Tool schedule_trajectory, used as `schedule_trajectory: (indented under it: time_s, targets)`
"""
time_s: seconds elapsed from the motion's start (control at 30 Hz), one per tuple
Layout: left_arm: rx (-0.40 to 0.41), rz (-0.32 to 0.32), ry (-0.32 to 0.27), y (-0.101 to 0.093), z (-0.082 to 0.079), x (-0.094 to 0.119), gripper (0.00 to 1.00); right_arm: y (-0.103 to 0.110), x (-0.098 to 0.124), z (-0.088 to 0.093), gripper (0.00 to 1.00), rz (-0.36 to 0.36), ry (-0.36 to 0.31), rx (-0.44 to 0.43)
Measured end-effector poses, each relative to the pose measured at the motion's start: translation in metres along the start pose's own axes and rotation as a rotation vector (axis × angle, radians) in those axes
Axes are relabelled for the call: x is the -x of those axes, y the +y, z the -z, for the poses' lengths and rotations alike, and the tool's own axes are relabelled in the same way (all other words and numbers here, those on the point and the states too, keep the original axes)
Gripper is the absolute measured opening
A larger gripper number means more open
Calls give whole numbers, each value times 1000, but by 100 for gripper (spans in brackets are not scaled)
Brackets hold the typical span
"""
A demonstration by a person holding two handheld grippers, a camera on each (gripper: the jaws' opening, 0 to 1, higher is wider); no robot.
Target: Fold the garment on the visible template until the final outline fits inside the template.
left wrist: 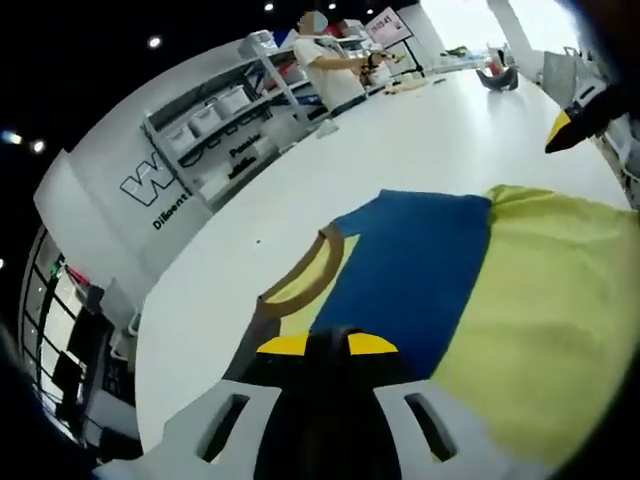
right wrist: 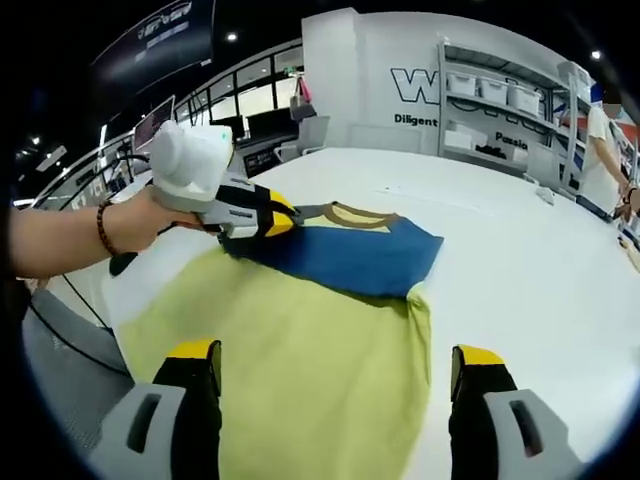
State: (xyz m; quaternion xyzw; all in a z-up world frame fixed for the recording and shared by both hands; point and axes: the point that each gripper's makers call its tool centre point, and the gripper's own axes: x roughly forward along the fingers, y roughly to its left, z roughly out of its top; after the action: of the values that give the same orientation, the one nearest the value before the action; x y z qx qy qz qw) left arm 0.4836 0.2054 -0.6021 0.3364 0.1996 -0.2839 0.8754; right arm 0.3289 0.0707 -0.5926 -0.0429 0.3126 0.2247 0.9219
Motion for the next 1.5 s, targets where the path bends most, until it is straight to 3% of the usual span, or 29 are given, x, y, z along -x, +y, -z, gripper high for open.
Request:
schedule_trajectory:
  time_s: [0.13,0.27,0.3,0.37,0.43,0.53,0.67,0.77,1.03,1.17,1.27,1.5]
  targets:
    - [7,10,11,-4,4,-3,15,-4,2,5,93,11,4,-20]
    - [110,97,-25,-20,1,1,21,-2,3,9,94,2,21,-16]
    - [168,96,-22,-20,0,5,22,-1,3,8,94,0,16,-12]
    - [196,82,-66,-16,-8,9,25,1,4,7,94,-4,12,-17]
    - [200,83,-72,-15,-9,13,28,2,3,7,94,-9,8,-20]
    - [289,45,-102,-2,-9,23,32,2,3,8,94,-9,13,-8]
    - [322,-2,-98,14,3,35,41,1,4,6,94,-5,-5,-11]
    - [411,-11,-101,20,12,38,42,2,4,3,94,-8,-18,-3]
    - [481,-30,-62,30,43,46,41,7,3,2,94,-26,-27,-12]
    - [582,-38,-45,32,59,47,39,7,3,4,93,-23,-19,-7]
    - [629,-17,-26,26,68,48,32,6,4,5,93,-12,-13,13]
    - [678,12,-12,12,79,48,29,5,4,6,93,-11,-13,6]
